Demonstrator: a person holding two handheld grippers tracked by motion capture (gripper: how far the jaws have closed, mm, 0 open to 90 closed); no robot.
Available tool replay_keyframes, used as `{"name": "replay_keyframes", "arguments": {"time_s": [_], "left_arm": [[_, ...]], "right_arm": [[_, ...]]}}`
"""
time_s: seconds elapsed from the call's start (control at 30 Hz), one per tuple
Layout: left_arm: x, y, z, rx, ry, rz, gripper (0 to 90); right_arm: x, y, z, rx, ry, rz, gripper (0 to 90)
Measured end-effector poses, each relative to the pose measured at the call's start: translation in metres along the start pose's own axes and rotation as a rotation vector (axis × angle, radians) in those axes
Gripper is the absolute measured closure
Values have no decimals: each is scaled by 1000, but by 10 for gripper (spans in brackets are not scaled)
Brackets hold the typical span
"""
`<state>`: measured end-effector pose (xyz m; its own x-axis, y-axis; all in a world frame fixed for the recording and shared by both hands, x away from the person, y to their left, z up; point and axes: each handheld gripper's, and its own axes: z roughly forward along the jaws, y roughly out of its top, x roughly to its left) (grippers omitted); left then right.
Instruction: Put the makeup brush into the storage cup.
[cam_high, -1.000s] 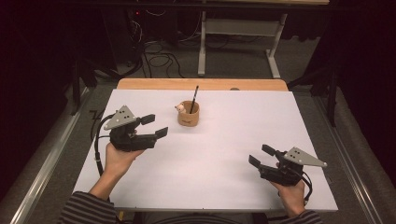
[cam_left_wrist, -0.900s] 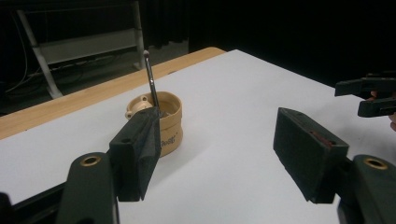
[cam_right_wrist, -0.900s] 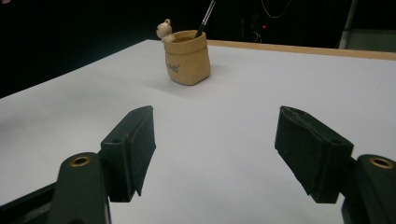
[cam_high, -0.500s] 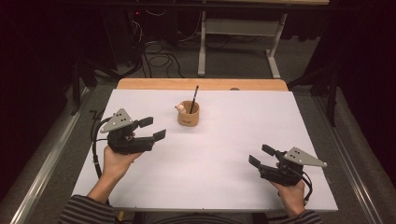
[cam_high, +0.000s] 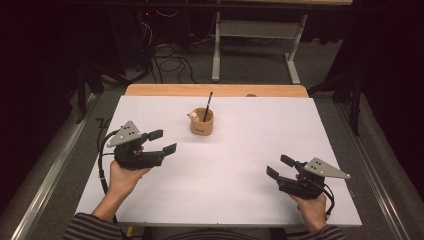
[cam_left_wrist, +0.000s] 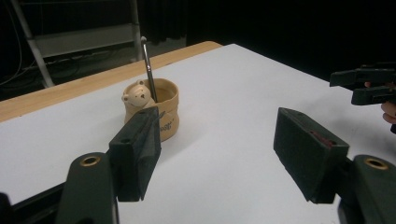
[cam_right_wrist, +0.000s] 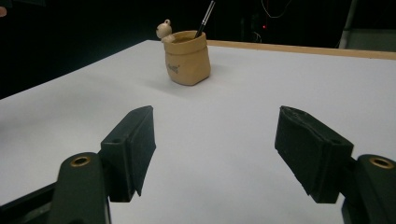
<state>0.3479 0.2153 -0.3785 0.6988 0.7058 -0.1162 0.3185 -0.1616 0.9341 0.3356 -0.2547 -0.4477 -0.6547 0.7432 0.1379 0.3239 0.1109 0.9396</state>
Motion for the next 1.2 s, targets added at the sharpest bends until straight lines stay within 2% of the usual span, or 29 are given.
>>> {"name": "replay_keyframes", "arguments": {"time_s": [0.83,1.2], "left_arm": [[4,-18,-7,-14,0,-41,314],[8,-31,-8,-25,1,-80,305]], "right_arm": [[1,0,0,-1,0,0,303],[1,0,0,-1,0,-3,303]]}}
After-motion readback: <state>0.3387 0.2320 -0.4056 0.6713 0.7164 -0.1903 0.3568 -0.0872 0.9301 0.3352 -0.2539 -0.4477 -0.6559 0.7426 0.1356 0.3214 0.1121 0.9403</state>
